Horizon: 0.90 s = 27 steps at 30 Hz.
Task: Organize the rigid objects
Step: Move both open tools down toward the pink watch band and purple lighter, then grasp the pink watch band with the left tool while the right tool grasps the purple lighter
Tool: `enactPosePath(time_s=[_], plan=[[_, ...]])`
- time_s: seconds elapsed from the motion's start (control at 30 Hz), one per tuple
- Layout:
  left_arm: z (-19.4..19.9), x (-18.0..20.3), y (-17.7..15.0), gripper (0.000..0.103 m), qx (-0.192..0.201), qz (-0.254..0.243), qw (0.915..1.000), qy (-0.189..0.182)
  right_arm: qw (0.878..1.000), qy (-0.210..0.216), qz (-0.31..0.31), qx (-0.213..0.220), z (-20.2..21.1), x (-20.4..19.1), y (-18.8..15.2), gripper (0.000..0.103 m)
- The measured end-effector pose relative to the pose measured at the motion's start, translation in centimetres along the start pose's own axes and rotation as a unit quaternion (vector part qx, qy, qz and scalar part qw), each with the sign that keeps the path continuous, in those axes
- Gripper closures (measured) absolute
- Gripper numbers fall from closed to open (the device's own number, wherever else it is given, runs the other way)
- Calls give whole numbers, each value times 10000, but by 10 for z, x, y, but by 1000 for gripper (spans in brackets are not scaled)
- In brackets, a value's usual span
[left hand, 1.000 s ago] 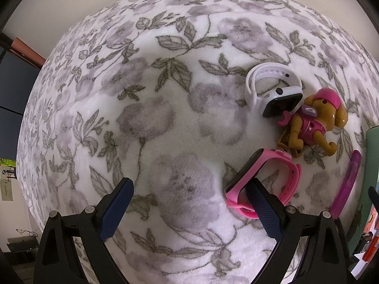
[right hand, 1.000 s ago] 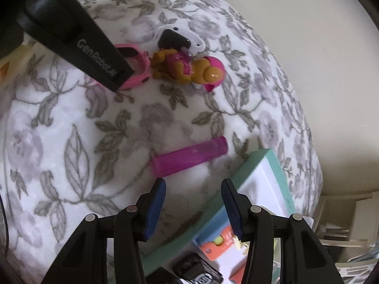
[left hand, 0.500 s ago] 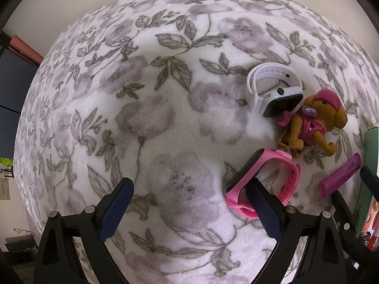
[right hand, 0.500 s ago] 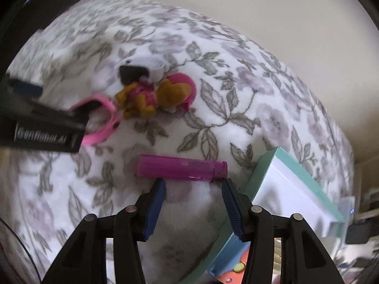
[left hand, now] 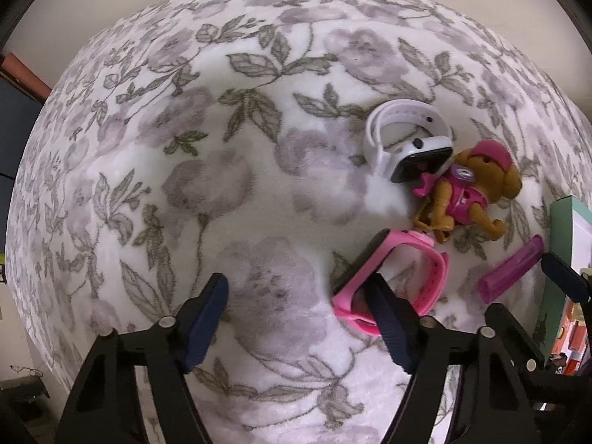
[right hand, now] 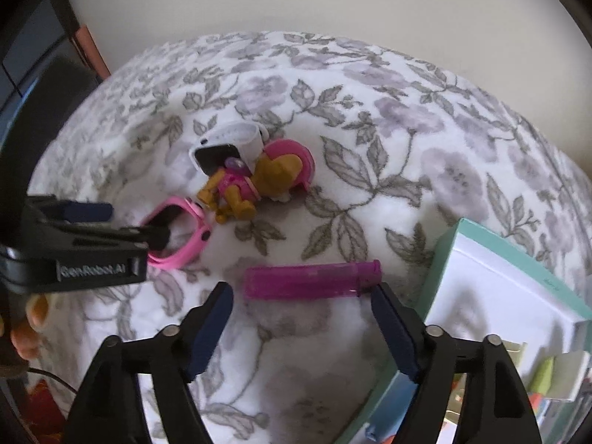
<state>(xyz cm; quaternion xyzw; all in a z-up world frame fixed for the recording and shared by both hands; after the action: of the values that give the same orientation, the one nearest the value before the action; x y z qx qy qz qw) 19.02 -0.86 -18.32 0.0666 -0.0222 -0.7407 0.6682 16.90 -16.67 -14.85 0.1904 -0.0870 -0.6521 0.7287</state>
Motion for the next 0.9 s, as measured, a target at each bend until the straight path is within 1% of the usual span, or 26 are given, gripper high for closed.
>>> enactPosePath(time_s=[0.07,0.13,0.23,0.37,0.4,0.43,0.53,0.63,0.9], plan=[[1,3,0,34,-4,-25,10000,-73,10000,-21,0,-1,-2,0,1,19],[1,4,0,35,-9,-37,9999,-110,10000,-66,34,-2,-2,-1,1,18],[1,5,1,35,-13,-39,9999,-116,9998,-114,136,14,-3,-3,0,15],[1,6,1,35,-26,-15,9999,-150,9992,-268,282,114,2,-1,2,14],[2,6,1,35,-29,-10,9999,-158,9991,-283,279,158,4,1,4,13],[1,5,1,35,-28,-14,9999,-159,9991,-277,261,198,6,3,5,8],[1,5,1,35,-19,-44,9999,-136,9992,-231,231,235,6,4,7,6],[-1,2,1,35,-20,-44,9999,-137,9992,-198,294,182,1,1,7,6],[0,5,2,37,10,-119,9999,-88,9981,-350,502,-18,-15,-7,2,6]])
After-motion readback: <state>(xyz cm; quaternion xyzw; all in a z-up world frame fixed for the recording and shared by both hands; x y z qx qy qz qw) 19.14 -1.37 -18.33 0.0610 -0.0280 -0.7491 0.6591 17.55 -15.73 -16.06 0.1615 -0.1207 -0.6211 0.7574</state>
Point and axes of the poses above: each gripper's, at about its wrist camera, not at the fingertips, and z roughly against the way its jaws point, x to its right, y to its top, the point moved 8 cm from there along -z, roughly the way its jaws point, and after that the axes turned 2 degrees about -x, right-handed, at the moved point
